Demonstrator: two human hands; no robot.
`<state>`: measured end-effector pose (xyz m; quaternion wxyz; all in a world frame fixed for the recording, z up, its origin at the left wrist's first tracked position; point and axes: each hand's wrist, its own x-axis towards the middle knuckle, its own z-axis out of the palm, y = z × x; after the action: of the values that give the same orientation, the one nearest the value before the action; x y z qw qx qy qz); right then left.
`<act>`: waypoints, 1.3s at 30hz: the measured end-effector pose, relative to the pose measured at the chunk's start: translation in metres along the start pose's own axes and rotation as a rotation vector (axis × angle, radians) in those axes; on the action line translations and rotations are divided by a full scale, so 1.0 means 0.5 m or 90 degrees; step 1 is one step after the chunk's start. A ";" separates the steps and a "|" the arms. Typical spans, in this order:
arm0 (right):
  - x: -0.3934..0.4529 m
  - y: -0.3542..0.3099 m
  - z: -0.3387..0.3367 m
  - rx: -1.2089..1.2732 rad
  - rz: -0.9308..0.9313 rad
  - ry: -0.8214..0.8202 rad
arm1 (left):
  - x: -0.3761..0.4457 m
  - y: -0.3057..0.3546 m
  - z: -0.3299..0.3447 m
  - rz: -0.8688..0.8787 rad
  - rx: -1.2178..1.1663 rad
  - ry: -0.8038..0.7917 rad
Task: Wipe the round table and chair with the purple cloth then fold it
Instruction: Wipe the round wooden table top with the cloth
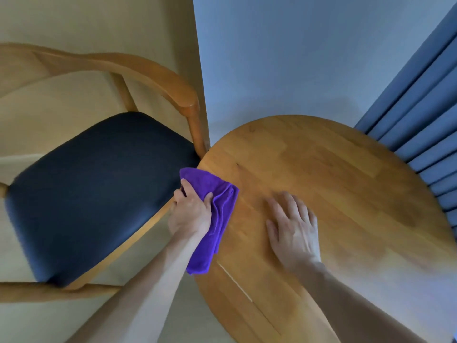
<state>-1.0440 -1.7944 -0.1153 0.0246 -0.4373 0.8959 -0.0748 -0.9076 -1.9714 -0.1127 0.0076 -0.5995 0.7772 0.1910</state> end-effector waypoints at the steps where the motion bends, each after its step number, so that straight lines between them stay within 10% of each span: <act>1: 0.037 0.003 0.002 0.002 -0.003 0.001 | 0.020 0.012 -0.003 0.005 0.022 -0.001; 15: 0.243 0.098 0.000 0.026 -0.161 -0.018 | 0.301 0.324 0.007 0.025 0.128 0.020; 24: 0.271 0.154 -0.003 0.099 -0.272 -0.075 | 0.366 0.397 0.030 0.400 0.195 0.012; 34: 0.273 0.156 -0.004 0.171 -0.288 -0.062 | 0.380 0.415 0.027 0.298 0.204 0.033; 39: 0.298 0.181 -0.025 0.588 -0.058 0.014 | 0.307 0.621 0.108 0.515 0.227 -0.002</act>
<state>-1.2079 -1.8552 -0.1138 0.2042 -0.4187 0.7488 -0.4715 -1.2525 -2.0327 -0.1104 0.0364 -0.2365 0.9700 0.0425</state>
